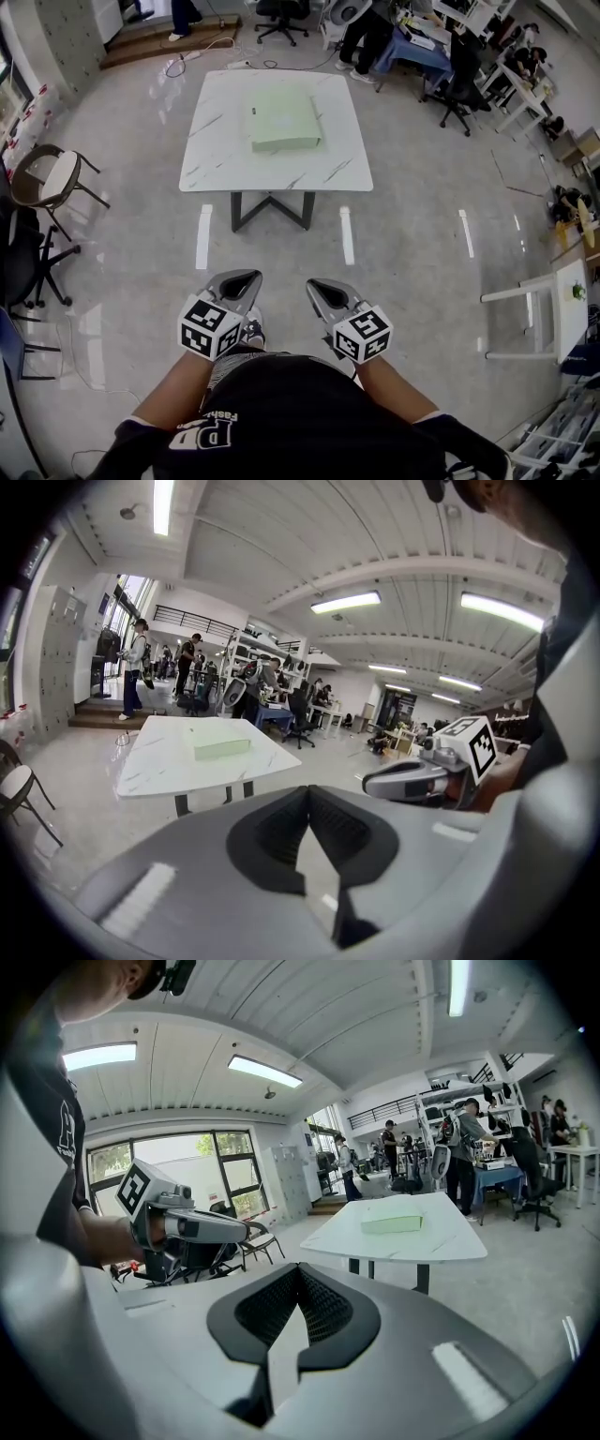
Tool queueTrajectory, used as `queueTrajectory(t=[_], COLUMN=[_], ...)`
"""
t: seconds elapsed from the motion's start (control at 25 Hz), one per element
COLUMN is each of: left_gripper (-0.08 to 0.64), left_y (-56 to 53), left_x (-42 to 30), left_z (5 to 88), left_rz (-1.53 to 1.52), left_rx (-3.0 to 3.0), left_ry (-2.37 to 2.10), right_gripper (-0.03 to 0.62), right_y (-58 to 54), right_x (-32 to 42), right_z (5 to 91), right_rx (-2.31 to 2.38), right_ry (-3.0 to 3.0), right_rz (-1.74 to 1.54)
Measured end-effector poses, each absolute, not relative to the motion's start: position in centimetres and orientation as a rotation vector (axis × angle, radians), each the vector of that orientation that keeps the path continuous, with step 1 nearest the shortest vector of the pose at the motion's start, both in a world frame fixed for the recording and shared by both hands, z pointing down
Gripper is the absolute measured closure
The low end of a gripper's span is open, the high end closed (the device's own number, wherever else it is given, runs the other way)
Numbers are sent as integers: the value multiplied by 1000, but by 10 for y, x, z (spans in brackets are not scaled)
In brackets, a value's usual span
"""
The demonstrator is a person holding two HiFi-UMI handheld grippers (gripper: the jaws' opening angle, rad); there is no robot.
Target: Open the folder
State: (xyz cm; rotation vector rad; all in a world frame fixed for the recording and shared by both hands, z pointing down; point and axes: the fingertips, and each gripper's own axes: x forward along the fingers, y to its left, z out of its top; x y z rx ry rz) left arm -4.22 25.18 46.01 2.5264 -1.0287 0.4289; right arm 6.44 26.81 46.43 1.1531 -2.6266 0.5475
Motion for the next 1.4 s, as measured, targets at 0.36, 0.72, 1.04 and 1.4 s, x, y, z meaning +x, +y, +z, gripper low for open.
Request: queueTrajectory(t=[0.36,0.72,1.04,1.4], left_gripper=[502,502,502,502], left_y=[185,124,90,75], left_x=[-74,-105,-121,-133], left_z=[456,457,467,474], left_rz=[421,403,394,389], left_rx=[2545,2571,2575,2545], left_ry=[-1001,-968,-935,-930], right_gripper=[594,594,594,594], right_y=[205,144,115,93], right_x=[35,4,-10,-14], right_z=[458,455,463,460], right_rx=[1173,1214,1246,1257], right_ry=[-2601,-2577,-2542,-2532], right_rz=[527,477,488,510])
